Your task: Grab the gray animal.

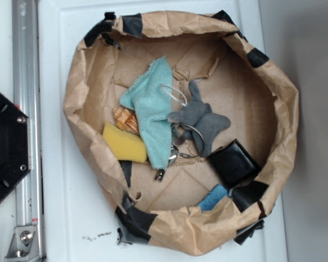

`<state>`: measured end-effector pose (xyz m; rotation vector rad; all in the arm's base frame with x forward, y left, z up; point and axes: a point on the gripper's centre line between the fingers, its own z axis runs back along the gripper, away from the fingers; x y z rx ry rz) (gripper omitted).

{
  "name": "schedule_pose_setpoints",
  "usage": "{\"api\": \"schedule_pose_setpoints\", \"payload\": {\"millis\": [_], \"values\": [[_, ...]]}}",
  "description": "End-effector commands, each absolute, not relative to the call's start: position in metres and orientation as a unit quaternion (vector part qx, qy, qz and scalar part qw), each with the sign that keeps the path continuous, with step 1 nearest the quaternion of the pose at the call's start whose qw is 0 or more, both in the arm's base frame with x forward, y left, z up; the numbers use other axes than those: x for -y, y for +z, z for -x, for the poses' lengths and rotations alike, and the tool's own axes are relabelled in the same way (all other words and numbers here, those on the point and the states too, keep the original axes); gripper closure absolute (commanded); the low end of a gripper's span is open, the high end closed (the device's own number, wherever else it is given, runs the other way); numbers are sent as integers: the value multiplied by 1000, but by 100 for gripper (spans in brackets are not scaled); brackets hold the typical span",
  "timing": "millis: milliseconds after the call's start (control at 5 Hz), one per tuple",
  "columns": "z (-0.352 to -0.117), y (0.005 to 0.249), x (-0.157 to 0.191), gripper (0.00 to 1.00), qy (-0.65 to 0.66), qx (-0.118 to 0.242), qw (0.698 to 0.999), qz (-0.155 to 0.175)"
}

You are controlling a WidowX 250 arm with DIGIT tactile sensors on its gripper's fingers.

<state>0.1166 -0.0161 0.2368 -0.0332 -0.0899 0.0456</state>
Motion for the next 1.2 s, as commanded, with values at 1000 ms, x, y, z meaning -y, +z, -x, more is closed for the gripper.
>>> {"api": "schedule_pose_setpoints", "payload": {"millis": [1000], "values": [[-282, 129, 33, 0, -182, 166, 968, -51]]}}
